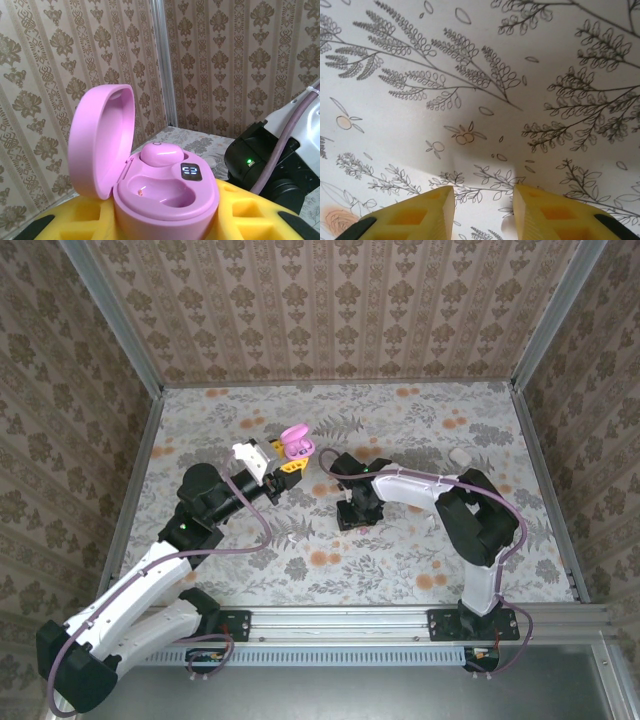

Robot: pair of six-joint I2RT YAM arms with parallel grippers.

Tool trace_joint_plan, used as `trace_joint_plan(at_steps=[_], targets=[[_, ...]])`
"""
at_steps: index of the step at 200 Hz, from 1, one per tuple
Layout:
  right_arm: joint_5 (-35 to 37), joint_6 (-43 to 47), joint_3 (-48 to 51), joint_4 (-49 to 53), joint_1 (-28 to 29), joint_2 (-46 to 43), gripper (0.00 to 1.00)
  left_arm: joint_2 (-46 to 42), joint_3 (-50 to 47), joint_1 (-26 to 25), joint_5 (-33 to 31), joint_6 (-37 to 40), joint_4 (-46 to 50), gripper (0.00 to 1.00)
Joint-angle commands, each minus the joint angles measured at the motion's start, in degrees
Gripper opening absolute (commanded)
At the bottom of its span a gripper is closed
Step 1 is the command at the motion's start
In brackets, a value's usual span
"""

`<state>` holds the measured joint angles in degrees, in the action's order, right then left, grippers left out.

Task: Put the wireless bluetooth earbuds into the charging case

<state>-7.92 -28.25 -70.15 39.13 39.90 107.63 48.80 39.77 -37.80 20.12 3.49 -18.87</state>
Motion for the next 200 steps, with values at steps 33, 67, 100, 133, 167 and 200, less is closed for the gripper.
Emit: trace_joint_plan(at_steps=[33,67,100,133,167,200], targets=[[-3.1,1.6,-0.3,2.0,0.6,-2.2,0.39,0.2,1.7,0.2,1.1,-0.3,-2.2,0.34],[-0.7,-0.1,0.8,0.2,0.5,-7.8,0.42,0.3,1.8,0.1,1.2,-0.5,-2.4,0.34],[0.3,-2.9,5.9,-2.2,-2.5,-12.5,0.4,0.5,1.9,0.1,1.3,-0.5,-2.5,0.34],[-2.4,-7.6,12.8,-6.3,-5.5,-15.7,0.38,0.9,2.0,0.1,1.3,-0.4,-2.6,0.34],[-4.9,-12.1,17.0,-11.3,-5.7,-16.1,0.37,1.1,1.7,0.1,1.2,-0.7,-3.0,0.34],[-6.2,-14.2,17.9,-14.2,-5.7,-14.5,0.37,1.2,1.7,0.1,1.3,-0.5,-2.9,0.34]])
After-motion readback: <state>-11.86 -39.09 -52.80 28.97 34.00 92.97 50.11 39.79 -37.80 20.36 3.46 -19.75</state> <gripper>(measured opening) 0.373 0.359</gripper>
